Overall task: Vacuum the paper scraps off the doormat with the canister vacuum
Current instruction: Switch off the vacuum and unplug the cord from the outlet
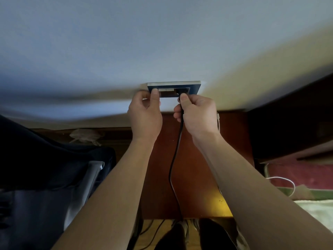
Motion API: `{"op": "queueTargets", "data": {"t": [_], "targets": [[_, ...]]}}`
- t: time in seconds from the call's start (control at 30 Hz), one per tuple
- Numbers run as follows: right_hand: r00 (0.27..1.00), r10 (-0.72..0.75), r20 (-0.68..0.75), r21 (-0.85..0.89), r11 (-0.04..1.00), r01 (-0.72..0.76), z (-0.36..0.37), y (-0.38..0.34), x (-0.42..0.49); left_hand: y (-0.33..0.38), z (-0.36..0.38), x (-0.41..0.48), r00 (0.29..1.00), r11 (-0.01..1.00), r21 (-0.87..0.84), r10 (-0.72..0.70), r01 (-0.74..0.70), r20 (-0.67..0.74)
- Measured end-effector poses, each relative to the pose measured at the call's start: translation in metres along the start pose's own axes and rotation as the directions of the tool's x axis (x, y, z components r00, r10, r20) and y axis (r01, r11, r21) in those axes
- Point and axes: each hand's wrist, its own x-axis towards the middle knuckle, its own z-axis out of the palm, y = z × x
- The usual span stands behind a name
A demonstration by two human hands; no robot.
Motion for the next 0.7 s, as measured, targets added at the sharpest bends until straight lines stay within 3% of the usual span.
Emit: {"op": "queueTargets", "data": {"t": [0.7], "targets": [[0.998, 0.010, -0.057, 0.049, 0.999, -0.008, 0.0048, 0.0034, -0.0009, -0.0024, 0.0001, 0.0026, 1.000, 1.000, 0.027, 0.007, -0.007, -0.004]]}}
